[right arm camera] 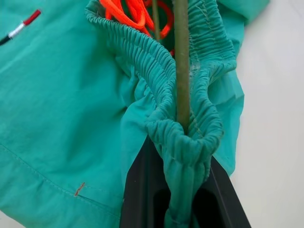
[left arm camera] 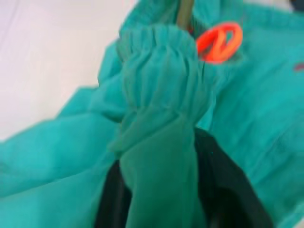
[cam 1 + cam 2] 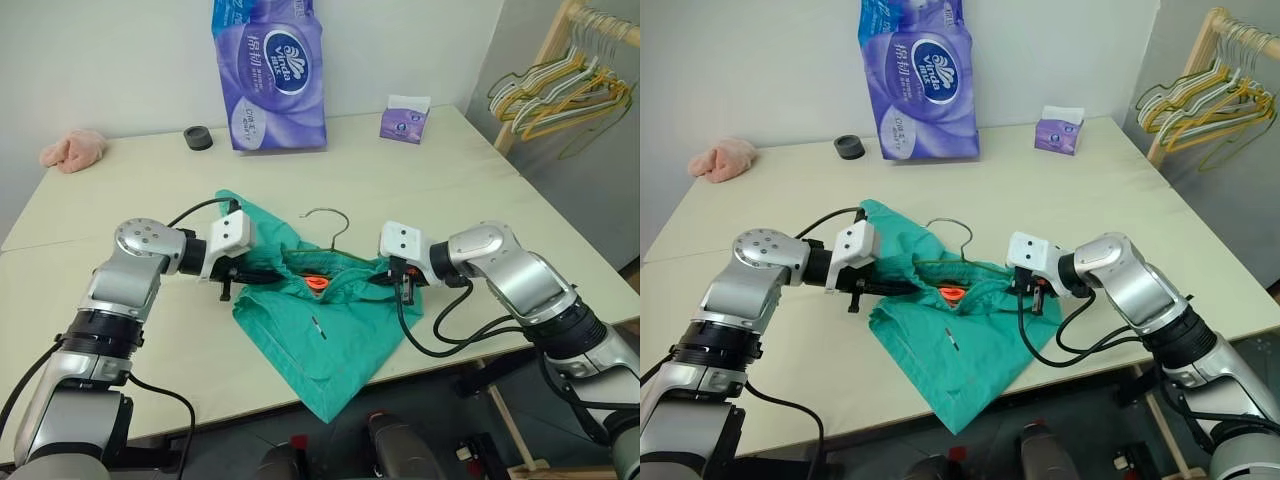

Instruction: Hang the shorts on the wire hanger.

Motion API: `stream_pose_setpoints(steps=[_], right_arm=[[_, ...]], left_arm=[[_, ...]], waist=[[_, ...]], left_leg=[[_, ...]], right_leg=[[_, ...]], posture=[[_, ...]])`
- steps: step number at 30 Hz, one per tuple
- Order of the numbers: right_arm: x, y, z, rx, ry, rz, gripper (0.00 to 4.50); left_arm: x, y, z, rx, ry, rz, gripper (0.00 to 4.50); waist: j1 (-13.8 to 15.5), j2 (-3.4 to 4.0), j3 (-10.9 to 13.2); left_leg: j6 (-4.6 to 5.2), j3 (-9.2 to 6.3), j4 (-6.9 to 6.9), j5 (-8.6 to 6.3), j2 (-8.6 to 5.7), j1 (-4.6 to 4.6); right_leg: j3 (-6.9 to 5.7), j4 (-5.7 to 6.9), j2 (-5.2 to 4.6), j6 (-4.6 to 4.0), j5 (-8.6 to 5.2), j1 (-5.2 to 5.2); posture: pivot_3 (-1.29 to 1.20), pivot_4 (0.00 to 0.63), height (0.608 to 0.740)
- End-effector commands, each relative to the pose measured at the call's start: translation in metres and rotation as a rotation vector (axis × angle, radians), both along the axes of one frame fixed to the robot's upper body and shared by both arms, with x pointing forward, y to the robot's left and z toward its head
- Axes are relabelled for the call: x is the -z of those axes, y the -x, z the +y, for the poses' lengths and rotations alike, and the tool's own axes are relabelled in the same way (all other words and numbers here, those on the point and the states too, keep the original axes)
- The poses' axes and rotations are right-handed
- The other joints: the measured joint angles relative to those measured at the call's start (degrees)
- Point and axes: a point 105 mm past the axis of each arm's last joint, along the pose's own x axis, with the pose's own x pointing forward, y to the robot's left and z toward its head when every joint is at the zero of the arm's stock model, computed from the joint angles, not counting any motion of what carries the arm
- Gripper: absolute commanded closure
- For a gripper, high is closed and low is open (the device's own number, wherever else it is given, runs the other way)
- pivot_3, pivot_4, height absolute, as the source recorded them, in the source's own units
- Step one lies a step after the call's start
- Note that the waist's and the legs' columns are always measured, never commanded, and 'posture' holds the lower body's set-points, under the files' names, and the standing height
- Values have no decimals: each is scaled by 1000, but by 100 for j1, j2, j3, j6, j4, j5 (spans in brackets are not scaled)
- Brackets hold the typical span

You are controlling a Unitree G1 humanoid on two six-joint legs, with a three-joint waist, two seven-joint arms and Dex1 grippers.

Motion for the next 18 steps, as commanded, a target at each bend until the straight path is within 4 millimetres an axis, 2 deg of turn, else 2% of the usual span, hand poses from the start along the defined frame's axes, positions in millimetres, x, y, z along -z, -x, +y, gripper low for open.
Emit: stream_pose_setpoints(steps=[1,5,7,10,12,14,16,18], right_arm=[[-21,4,-6,-13,-34,-54,4500],[-23,9,-15,8,-43,-33,4500],[-23,11,-23,48,-64,10,4500],[-20,16,-42,160,-121,127,4500],[-17,21,-53,225,-148,186,4500],[-11,24,-71,365,-213,273,4500],[-3,27,-89,521,-274,338,4500],[6,33,-108,664,-318,387,4500]], left_arm=[[-13,-3,15,-38,13,-9,1770],[-14,-18,36,-126,-31,-95,520],[-24,-33,47,-210,-20,-188,41],[-54,-57,59,-357,73,-358,41],[-65,-61,60,-377,114,-395,41],[-66,-53,55,-326,147,-343,41],[-57,-36,41,-221,174,-228,41],[-50,-14,17,-98,222,-104,41]], waist=[[-2,0,0],[11,0,0],[28,0,0],[75,-1,0],[91,-1,-1],[96,-2,-1],[100,-1,-1],[97,0,-1]], left_leg=[[0,0,0,0,0,0],[0,-2,0,0,0,0],[-1,-2,1,0,-1,-1],[-1,-4,4,-1,-4,-4],[-1,-3,9,-1,-8,-8],[-1,-2,6,-1,-13,-8],[-1,-2,5,-1,-14,-8],[-1,0,3,-1,-14,-8]], right_leg=[[0,0,0,0,0,0],[-2,-1,0,0,0,0],[-2,-2,-2,0,0,0],[-6,-3,-6,0,0,0],[-4,-3,-10,0,0,0],[-1,-3,-15,0,0,0],[1,-2,-16,0,0,0],[6,-1,-16,0,0,0]], posture=[[-241,89,740],[-249,89,740],[-249,89,740],[-251,89,740],[-251,92,740],[-253,94,740],[-259,100,740],[-265,104,740]])
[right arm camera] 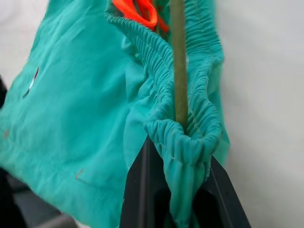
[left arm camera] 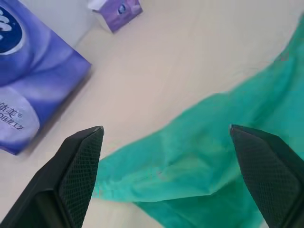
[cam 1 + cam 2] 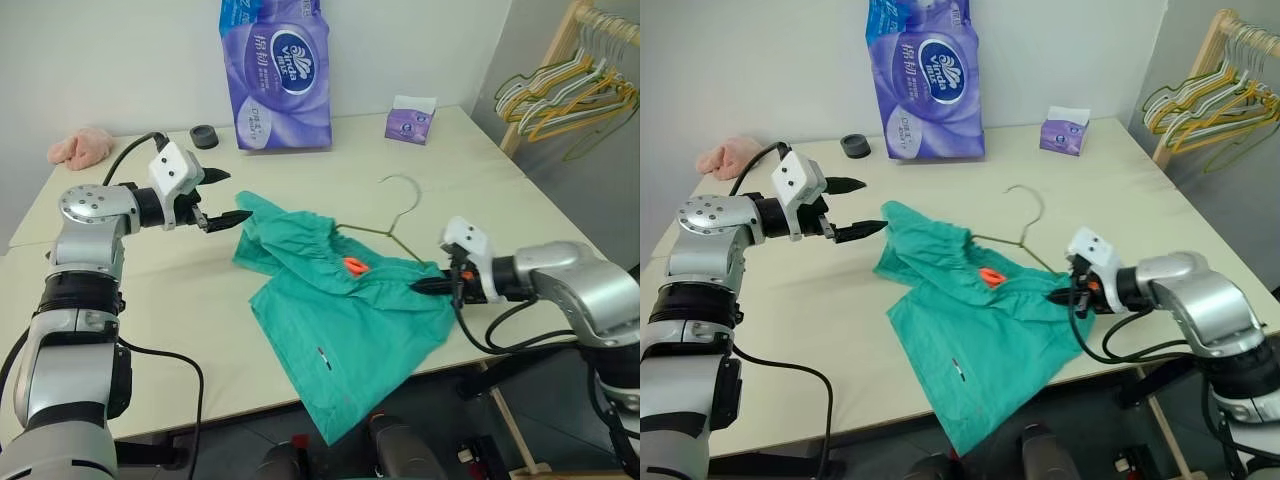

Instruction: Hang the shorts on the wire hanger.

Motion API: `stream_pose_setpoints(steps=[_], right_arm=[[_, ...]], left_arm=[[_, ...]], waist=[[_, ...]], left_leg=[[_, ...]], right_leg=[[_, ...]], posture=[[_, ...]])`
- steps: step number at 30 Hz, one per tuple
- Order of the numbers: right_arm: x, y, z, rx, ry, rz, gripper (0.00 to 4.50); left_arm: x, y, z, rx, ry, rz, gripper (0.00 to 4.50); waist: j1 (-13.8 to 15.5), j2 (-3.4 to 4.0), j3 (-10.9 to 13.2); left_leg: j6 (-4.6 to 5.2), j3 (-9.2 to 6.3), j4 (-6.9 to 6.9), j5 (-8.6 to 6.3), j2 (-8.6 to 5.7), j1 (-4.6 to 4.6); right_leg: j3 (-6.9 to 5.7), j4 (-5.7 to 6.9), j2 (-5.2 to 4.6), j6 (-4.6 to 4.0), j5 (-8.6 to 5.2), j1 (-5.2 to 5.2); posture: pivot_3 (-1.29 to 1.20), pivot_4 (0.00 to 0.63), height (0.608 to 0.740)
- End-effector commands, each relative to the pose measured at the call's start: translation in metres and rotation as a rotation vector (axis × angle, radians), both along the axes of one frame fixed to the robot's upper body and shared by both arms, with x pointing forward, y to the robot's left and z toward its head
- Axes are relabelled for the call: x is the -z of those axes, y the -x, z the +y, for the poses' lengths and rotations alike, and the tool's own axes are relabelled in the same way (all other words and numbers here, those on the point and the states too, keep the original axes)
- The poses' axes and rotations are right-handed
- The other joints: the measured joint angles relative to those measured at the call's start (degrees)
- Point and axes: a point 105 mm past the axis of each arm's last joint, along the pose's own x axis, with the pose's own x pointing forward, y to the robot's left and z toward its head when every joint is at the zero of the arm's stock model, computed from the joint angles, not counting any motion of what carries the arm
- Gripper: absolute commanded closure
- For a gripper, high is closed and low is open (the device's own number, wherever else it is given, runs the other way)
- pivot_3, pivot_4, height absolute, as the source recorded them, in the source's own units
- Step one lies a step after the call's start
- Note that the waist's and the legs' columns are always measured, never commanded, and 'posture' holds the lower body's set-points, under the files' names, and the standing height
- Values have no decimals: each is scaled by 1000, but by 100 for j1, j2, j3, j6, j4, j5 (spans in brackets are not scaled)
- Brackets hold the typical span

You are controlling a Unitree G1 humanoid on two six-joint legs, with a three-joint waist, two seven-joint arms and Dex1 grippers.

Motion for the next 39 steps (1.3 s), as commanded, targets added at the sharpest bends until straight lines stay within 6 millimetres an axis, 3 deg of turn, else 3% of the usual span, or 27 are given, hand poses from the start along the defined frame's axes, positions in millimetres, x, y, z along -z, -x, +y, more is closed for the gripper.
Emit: stream_pose_setpoints(steps=[1,4,7,15,18,21,26,34,39], right_arm=[[-1,9,-29,228,-53,34,4500],[5,17,-48,363,-67,51,4500],[10,27,-84,604,-79,38,4500],[6,59,-173,1154,-39,-8,4500],[-15,64,-196,1283,-8,-102,4500],[-53,61,-216,1381,52,-237,4500],[-100,48,-226,1433,38,-367,4500],[-135,33,-257,1548,-69,-340,4500],[-140,28,-275,1582,-60,-284,4500]], left_arm=[[-3,37,-39,241,83,131,41],[-1,62,-64,373,112,214,41],[-3,78,-102,516,169,253,41],[-18,86,-162,706,279,264,41],[-28,83,-184,737,312,212,41],[-36,76,-206,706,289,77,41],[-49,70,-227,670,281,-100,41],[-72,70,-246,676,285,-282,41],[-91,67,-254,664,367,-267,41]], waist=[[7,1,1],[34,1,2],[84,8,3],[7,32,17],[-65,54,30],[-174,89,51],[-357,101,66],[-519,114,163],[-591,101,223]], left_leg=[[0,-1,0,0,1,0],[0,0,3,0,0,-2],[1,1,4,0,0,3],[10,11,4,-5,-16,32],[29,16,2,-16,-16,54],[33,35,2,-19,-28,61],[81,77,-4,-46,-36,91],[105,130,-7,-61,-43,97],[126,165,-6,-74,-44,97]], right_leg=[[-1,2,0,0,0,1],[2,4,0,0,0,0],[0,0,1,1,-1,8],[11,-7,10,10,-6,43],[14,-10,21,21,-13,66],[33,-10,19,31,-18,71],[51,-13,13,55,-33,89],[127,-20,10,65,-40,89],[159,-24,9,72,-41,89]], posture=[[-269,109,740],[-285,119,740],[-309,129,740],[-374,144,740],[-396,150,740],[-415,160,740],[-418,171,740],[-419,188,740],[-420,194,740]])
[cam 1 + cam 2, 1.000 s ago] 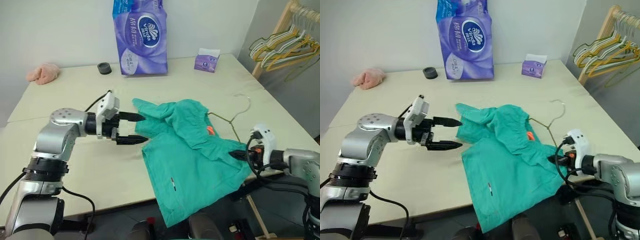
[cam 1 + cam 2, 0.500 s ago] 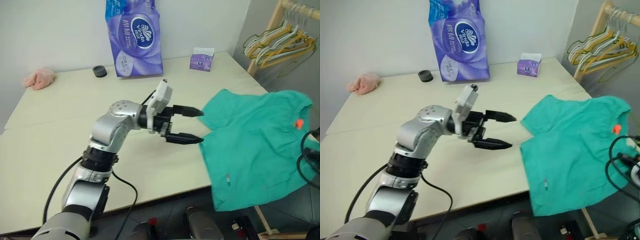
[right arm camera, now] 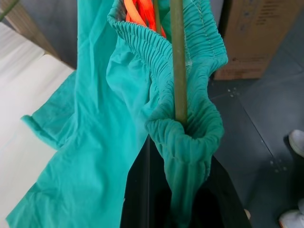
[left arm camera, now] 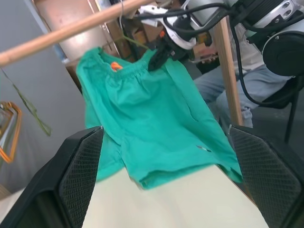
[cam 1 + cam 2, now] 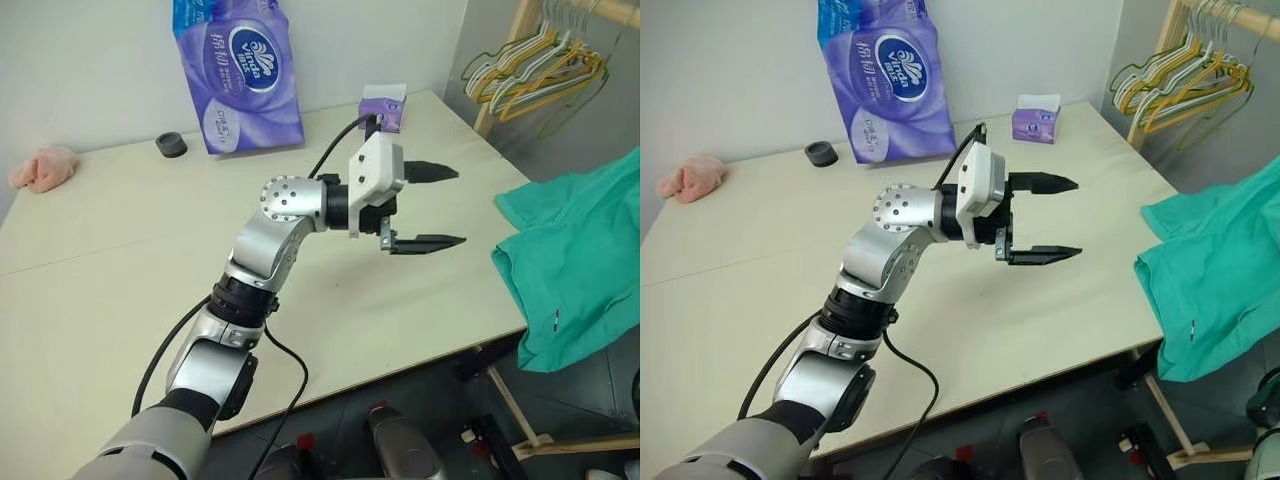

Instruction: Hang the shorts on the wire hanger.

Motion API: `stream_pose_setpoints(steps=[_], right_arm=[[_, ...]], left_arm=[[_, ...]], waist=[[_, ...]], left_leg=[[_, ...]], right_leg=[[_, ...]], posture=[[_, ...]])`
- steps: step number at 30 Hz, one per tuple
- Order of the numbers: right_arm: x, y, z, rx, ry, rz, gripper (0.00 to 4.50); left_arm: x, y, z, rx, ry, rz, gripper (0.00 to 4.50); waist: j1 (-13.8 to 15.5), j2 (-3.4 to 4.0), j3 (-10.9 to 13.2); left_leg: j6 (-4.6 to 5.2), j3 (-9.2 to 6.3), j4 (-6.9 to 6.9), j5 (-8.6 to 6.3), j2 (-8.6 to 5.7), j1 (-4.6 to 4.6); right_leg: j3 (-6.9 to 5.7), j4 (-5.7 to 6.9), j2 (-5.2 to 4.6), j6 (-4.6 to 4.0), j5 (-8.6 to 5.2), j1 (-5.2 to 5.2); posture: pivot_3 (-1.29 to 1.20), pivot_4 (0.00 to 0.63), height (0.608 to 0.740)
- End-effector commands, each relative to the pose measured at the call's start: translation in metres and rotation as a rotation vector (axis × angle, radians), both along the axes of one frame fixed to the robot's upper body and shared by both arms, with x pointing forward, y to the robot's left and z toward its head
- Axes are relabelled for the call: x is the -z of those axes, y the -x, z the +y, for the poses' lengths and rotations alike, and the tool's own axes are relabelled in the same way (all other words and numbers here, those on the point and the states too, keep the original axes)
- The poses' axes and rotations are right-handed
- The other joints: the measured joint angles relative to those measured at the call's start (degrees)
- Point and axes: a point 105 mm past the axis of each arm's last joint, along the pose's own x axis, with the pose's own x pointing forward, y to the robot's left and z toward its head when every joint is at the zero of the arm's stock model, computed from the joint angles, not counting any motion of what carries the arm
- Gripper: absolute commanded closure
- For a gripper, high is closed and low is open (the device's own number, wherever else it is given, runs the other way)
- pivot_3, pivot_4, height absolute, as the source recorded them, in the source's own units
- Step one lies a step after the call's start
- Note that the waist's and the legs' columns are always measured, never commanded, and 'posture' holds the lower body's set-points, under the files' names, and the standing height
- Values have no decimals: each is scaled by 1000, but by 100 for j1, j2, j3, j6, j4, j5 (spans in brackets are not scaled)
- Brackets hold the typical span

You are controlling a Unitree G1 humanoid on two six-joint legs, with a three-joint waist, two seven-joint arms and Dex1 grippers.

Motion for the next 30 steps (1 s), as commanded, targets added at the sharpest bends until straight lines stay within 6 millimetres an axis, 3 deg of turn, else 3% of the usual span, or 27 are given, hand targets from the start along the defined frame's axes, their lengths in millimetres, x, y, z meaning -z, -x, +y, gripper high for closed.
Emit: stream_pose_setpoints(steps=[1,7,11,16,20,29,30], right_arm=[[-17,2,-16,45,31,-16,4500],[-11,-5,-30,48,-25,34,4500],[-9,-10,-28,16,-65,52,4500],[-20,-19,-22,-19,-79,-24,4500],[-28,-18,-22,-2,-93,-77,3315],[-59,-15,-19,13,23,-216,128],[-65,-15,-18,15,61,-237,58]], left_arm=[[-25,0,-2,1,83,8,41],[-38,2,-6,28,112,57,41],[-50,2,-6,43,128,87,41],[-62,6,-5,74,155,135,41],[-63,8,-5,100,154,173,0],[-57,8,-2,111,108,206,0],[-57,8,-1,108,104,202,0]], waist=[[-31,-3,17],[-160,-4,66],[-177,-12,78],[-190,-10,81],[-191,-10,82],[-211,-1,77],[-220,-1,77]], left_leg=[[5,10,0,-3,0,2],[10,36,-2,-8,1,10],[11,39,-4,-11,2,11],[8,55,-3,-14,2,13],[4,67,-2,-17,1,13],[1,78,-2,-19,0,14],[1,78,-2,-19,0,14]], right_leg=[[10,0,0,4,-1,0],[31,-1,1,44,-20,0],[34,-4,1,50,-21,0],[33,-12,1,71,-19,0],[41,-18,-3,87,-13,-1],[49,-23,-4,94,-10,-3],[50,-23,-4,95,-10,-3]], posture=[[-420,195,740],[-412,196,740],[-408,190,740],[-404,181,740],[-403,170,740],[-397,152,740],[-394,151,740]])
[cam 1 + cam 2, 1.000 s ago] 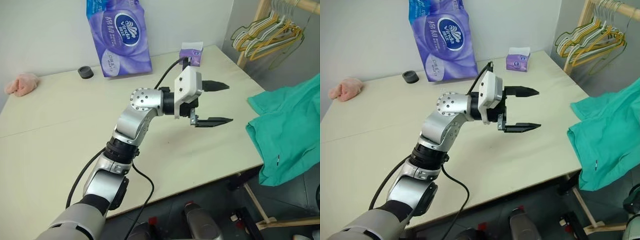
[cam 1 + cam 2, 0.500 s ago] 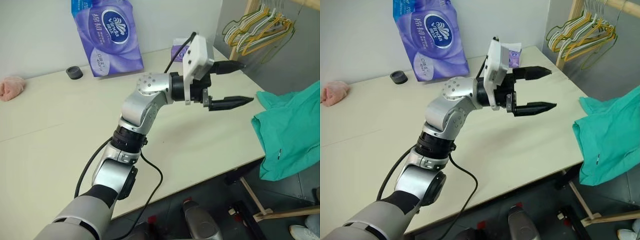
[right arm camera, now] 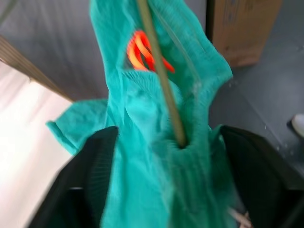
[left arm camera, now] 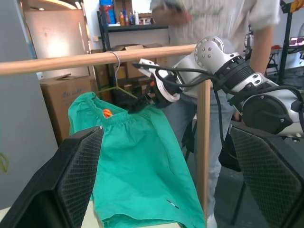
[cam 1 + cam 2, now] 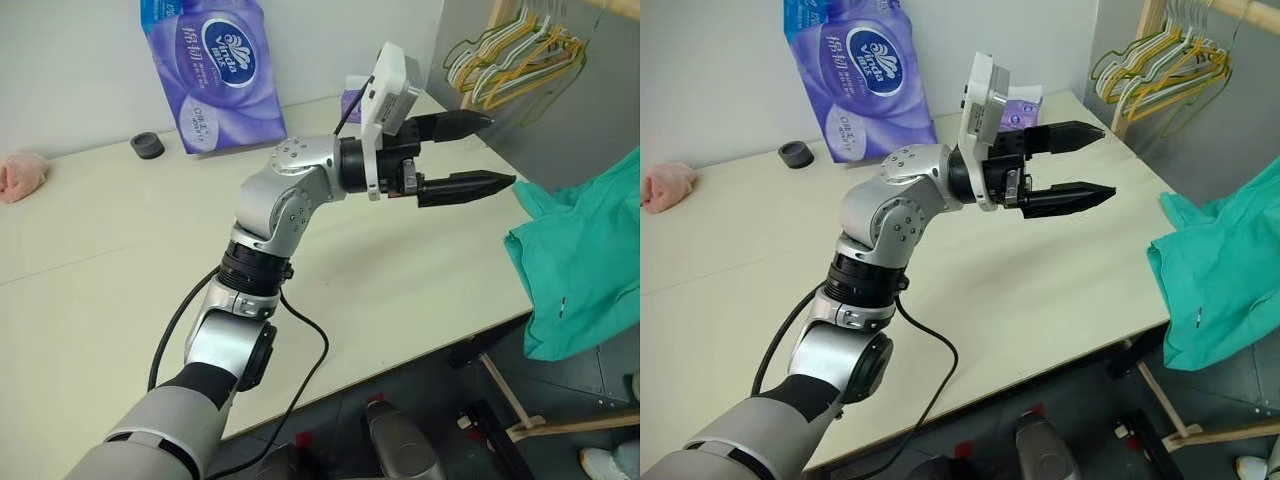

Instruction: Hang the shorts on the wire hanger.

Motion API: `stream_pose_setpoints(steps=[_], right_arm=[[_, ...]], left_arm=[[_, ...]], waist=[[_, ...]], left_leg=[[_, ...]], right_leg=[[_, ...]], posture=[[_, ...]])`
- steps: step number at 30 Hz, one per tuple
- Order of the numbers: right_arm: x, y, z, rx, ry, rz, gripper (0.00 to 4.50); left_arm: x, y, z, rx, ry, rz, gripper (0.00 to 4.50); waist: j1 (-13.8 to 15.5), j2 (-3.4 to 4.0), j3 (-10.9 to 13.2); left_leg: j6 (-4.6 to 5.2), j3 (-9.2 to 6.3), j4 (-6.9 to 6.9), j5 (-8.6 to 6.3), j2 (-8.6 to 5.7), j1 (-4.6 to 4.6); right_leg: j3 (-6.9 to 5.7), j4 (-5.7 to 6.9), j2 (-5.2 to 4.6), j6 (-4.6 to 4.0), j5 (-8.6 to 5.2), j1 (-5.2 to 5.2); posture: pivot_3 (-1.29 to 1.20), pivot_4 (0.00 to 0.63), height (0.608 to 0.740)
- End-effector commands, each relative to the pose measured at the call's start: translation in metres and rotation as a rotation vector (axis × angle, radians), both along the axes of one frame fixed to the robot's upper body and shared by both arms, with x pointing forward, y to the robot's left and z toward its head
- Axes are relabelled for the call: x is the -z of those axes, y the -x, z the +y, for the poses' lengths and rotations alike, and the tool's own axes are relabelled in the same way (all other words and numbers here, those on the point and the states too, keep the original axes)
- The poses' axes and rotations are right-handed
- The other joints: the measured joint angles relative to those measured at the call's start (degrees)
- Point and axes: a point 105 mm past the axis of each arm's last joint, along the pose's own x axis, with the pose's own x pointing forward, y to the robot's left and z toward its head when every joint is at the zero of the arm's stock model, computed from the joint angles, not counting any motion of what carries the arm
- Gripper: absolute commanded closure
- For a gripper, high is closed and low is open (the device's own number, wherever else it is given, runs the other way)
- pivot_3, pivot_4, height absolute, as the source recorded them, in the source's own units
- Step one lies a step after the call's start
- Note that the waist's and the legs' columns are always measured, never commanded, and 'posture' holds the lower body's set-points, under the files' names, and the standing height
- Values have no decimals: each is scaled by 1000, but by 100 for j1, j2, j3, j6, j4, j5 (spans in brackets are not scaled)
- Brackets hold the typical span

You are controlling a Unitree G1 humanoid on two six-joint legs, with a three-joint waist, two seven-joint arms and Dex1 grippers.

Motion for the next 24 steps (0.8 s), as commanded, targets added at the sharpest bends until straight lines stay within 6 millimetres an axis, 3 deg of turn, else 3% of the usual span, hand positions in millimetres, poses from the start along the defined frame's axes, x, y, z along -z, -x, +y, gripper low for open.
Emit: stream_pose_setpoints(steps=[1,6,12,15,18,24], right_arm=[[-38,4,3,17,129,-140,58],[-87,-1,16,19,489,-296,58],[-112,-5,27,46,774,-388,58],[-135,-6,67,-22,1080,-544,58],[-128,-15,111,-180,1200,-661,58],[-71,-44,191,-571,1121,-746,58]], left_arm=[[-14,8,2,17,14,-65,0],[-9,5,6,-6,-20,-81,0],[5,-3,14,-65,-76,-95,0],[12,-10,25,-143,-94,-101,0],[25,-21,42,-265,-132,-122,0],[48,-55,101,-687,-128,-82,0]], waist=[[-12,2,-1],[-22,8,-5],[-19,23,-11],[-20,32,-14],[-30,28,-15],[160,-2,-27]], left_leg=[[0,0,0,0,0,0],[-1,2,1,0,0,1],[-1,12,2,0,-9,2],[-1,26,2,-1,-12,8],[-4,29,2,-4,-1,16],[-7,25,18,-6,0,32]], right_leg=[[0,0,0,0,0,0],[3,0,-1,5,2,-1],[15,3,-10,9,8,-3],[54,6,-11,1,18,-4],[64,11,3,27,4,-4],[64,20,-1,8,29,-3]], posture=[[-391,150,740],[-362,144,740],[-325,138,740],[-290,134,740],[-257,132,740],[-176,123,740]])
